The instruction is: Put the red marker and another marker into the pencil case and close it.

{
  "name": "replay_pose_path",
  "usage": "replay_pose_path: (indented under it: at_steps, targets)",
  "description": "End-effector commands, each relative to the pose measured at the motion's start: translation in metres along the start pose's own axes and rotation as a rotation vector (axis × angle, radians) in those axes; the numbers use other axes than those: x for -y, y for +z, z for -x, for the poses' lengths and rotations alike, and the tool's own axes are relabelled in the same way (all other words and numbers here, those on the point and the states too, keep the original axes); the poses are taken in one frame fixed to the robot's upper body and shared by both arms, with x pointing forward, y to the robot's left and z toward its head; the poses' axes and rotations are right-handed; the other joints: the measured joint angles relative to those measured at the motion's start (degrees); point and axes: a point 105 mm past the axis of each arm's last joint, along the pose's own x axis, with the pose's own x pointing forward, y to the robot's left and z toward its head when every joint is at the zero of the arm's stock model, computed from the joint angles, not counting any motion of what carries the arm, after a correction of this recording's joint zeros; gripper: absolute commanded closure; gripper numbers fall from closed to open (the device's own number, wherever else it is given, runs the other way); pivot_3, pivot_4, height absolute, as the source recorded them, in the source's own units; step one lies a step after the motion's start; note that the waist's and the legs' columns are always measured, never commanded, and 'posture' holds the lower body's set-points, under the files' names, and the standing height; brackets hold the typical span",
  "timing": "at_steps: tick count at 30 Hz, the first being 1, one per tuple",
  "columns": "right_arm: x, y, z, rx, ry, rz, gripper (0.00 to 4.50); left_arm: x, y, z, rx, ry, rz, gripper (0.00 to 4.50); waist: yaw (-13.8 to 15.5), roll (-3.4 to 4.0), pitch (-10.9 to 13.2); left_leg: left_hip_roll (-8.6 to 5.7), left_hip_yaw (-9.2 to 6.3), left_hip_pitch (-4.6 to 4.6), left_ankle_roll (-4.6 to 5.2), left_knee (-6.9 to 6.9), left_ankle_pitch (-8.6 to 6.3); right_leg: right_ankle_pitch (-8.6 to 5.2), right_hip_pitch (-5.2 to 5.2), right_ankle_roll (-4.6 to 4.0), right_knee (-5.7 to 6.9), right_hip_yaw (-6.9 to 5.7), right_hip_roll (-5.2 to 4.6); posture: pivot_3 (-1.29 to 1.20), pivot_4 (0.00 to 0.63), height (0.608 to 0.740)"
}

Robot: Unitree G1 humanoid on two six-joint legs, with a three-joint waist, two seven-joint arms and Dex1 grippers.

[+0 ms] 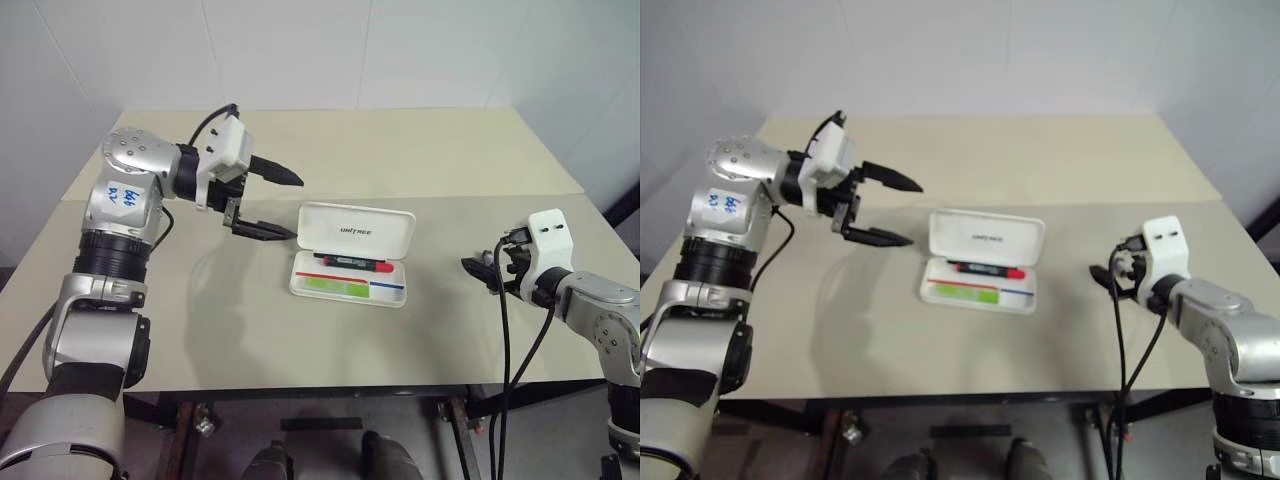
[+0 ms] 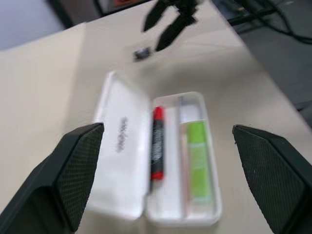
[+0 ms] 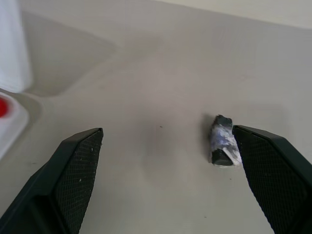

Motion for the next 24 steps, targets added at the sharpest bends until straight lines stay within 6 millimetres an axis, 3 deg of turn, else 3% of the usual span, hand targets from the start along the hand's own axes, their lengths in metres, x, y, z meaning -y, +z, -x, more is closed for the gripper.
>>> replay_pose_path:
  at_steps: [1,16,24]
  targets:
    - [0.01,0.008,-0.001,0.019,-0.016,0.02,0.0,-0.004,0.007,0.009,-0.008,0.002,-0.043,0.02,-0.03,0.0,0.0,0.0,0.0,0.0,0.0,0.01,0.0,0.0,0.0,0.0,0.01,0.0,0.0,0.0,0.15,0.74]
    - [0.045,-0.005,-0.036,-0.027,-0.031,-0.023,0.0,0.011,0.009,-0.007,0.038,-0.04,-0.026,0.02,-0.65,0.01,0.01,0.03,0.02,0.0,-0.03,0.0,0.02,0.0,-0.03,0.0,0.05,0.01,0.02,0.0,0.15,0.74]
    - [0.044,-0.01,-0.058,-0.024,-0.004,-0.083,0.0,0.014,0.012,-0.011,0.051,-0.038,-0.025,0.02,-1.46,0.01,0.01,0.02,0.03,-0.01,-0.11,-0.01,0.06,0.0,-0.04,0.01,0.04,0.01,0.0,0.0,0.15,0.74]
